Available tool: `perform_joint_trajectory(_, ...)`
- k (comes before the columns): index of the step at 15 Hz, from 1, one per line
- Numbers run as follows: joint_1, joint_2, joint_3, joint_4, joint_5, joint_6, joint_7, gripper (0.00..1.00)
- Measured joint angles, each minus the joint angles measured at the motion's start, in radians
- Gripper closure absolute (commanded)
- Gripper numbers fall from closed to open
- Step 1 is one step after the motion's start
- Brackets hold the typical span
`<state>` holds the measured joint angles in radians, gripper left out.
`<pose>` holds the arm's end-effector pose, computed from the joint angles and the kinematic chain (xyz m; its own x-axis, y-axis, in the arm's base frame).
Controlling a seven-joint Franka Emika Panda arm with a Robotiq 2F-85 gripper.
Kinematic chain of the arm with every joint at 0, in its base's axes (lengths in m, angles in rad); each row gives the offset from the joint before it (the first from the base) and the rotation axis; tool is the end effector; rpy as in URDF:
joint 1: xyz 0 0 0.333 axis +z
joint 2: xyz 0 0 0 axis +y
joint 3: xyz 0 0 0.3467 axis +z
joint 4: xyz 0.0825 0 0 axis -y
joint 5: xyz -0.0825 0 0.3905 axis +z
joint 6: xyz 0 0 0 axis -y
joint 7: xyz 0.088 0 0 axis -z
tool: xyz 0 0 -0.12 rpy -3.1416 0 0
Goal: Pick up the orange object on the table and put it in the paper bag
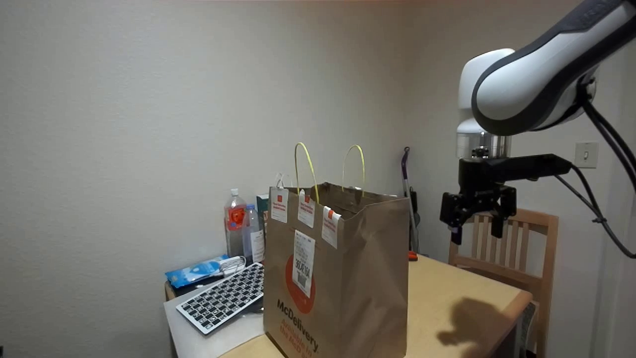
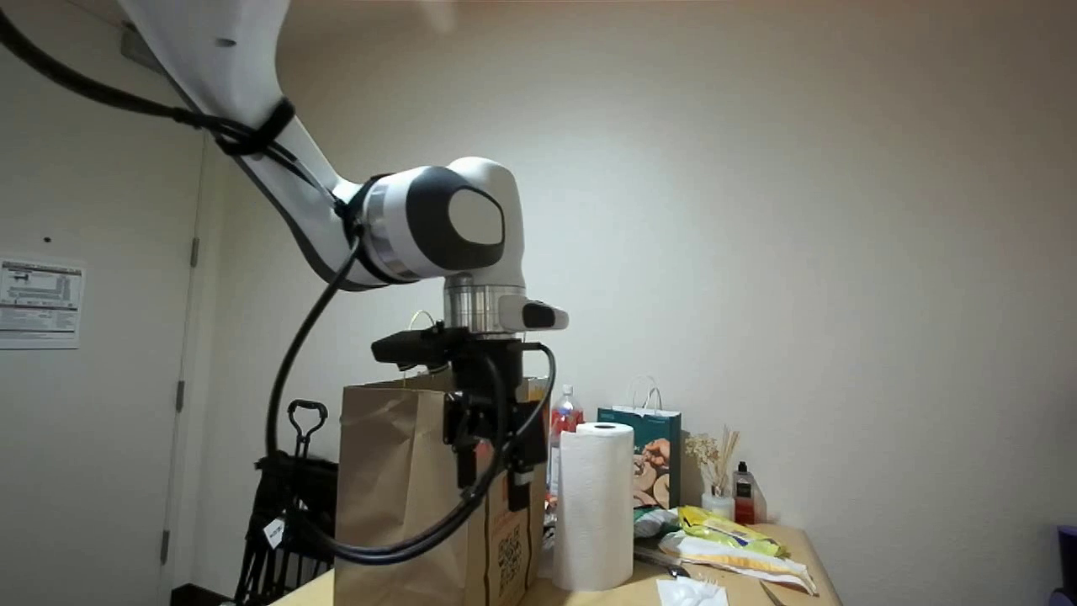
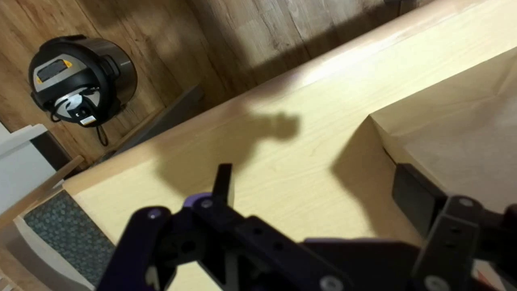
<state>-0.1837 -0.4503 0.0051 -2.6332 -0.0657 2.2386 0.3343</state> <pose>0.3784 -0.0710 0.4093 0.8881 -0.4543 0.0698 -0.4573 -0.8886 0.0350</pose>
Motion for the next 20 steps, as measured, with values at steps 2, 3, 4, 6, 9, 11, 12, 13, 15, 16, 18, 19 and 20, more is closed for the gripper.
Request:
perform_joint_trajectory(2,-0.001,0.081,-0.038,0.057,-0.007,0.023,-0.055,0.0)
perform_joint_trajectory(3,0.0,0.122,-0.053,0.086,-0.007,0.03,-0.078,0.0)
perform_joint_trajectory(4,0.0,0.16,-0.064,0.114,-0.007,0.03,-0.092,0.0)
perform_joint_trajectory(6,0.001,0.215,-0.072,0.153,-0.007,0.03,-0.1,0.0)
perform_joint_trajectory(9,0.004,0.234,-0.072,0.166,-0.007,0.03,-0.1,0.0)
perform_joint_trajectory(11,0.007,0.234,-0.073,0.166,-0.004,0.034,-0.1,0.0)
perform_joint_trajectory(12,0.01,0.236,-0.074,0.167,-0.001,0.041,-0.1,0.0)
perform_joint_trajectory(13,0.016,0.244,-0.079,0.172,0.015,0.057,-0.102,0.0)
perform_joint_trajectory(15,0.03,0.281,-0.1,0.197,0.074,0.103,-0.168,0.0)
perform_joint_trajectory(16,0.034,0.311,-0.112,0.221,0.101,0.118,-0.212,0.0)
perform_joint_trajectory(18,0.034,0.386,-0.135,0.288,0.148,0.126,-0.295,0.0)
perform_joint_trajectory(19,0.034,0.427,-0.144,0.328,0.163,0.126,-0.328,0.0)
perform_joint_trajectory(20,0.033,0.468,-0.15,0.369,0.176,0.125,-0.356,0.0)
